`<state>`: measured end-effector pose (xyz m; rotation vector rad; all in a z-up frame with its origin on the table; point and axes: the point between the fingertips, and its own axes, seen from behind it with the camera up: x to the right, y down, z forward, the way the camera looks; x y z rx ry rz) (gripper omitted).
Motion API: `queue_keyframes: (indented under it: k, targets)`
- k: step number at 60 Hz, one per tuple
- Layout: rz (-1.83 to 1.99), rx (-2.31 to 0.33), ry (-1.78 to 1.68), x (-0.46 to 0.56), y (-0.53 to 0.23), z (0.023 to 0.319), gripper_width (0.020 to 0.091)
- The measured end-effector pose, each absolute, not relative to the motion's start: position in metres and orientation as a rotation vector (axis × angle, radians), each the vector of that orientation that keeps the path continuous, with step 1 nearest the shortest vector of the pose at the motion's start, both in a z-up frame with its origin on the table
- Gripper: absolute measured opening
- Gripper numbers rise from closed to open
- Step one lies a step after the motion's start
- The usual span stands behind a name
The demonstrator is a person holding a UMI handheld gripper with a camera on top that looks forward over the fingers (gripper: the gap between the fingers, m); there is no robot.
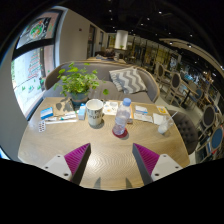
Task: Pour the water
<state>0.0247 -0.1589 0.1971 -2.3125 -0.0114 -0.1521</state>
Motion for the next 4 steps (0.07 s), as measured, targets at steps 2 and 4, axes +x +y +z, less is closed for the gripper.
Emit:
queue_keyframes:
  k: [2,4]
  targets:
    - [-0.157,-2.309,-0.017,0.0255,-0.1574,0.1988,0.0854]
    - [-0.159,-2.301,-0.018,0.0251,-0.1564,0.201,0.0852]
